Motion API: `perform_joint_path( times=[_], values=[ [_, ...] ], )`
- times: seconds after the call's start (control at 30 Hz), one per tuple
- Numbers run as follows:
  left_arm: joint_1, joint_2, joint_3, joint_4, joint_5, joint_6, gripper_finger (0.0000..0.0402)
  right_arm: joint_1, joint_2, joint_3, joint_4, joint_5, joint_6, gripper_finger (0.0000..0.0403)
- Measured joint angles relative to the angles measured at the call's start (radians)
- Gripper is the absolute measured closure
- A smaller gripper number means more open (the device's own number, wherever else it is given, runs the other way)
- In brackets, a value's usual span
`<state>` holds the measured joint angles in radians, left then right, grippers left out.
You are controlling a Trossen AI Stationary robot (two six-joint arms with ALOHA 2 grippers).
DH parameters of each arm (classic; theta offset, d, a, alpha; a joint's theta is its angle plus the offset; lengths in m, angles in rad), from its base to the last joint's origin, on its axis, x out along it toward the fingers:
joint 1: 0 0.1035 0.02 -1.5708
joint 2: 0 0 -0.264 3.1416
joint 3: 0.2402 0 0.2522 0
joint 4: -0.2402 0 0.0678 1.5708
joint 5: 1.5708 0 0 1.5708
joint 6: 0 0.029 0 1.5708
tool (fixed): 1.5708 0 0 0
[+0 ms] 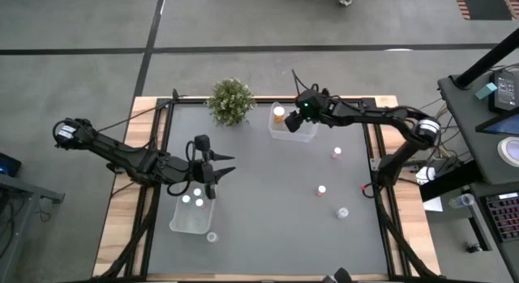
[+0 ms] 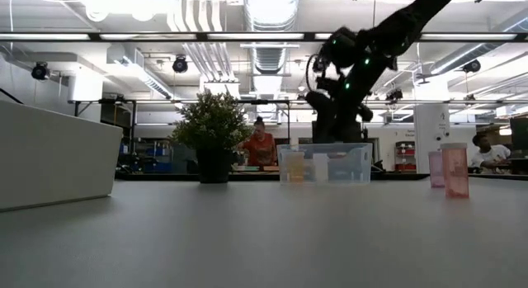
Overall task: Pick and place medicine bottles into bin by pill shape (circle, oval)
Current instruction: Put the left white capsule bottle into the transparent bin
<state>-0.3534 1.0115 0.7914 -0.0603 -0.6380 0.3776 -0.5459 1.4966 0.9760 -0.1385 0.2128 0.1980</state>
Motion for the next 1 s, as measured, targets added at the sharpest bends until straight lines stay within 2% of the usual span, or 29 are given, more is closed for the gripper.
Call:
perform_joint_path(
  times=[0.17,0.5,0.8,0.87,1.0],
  values=[
    [0.000,0.000,0.000,0.000,0.000,-0.072,0.0274,0.055,-0.128,-0.012,-0.067,0.000,-0.015,0.0193],
    [0.000,0.007,-0.003,0.000,0.004,-0.276,0.0274,0.325,-0.397,-0.153,-0.049,-0.002,-0.021,0.0202],
    [-0.002,0.101,0.015,-0.001,0.009,-0.397,0.0274,0.528,-0.531,-0.323,0.168,-0.002,-0.050,0.0202],
    [-0.003,0.136,0.038,0.000,0.040,-0.400,0.0274,0.552,-0.546,-0.347,0.202,-0.002,-0.072,0.0202],
    [-0.013,0.216,0.102,-0.007,0.165,-0.403,0.0274,0.574,-0.561,-0.367,0.220,-0.002,-0.082,0.0202]
  ],
)
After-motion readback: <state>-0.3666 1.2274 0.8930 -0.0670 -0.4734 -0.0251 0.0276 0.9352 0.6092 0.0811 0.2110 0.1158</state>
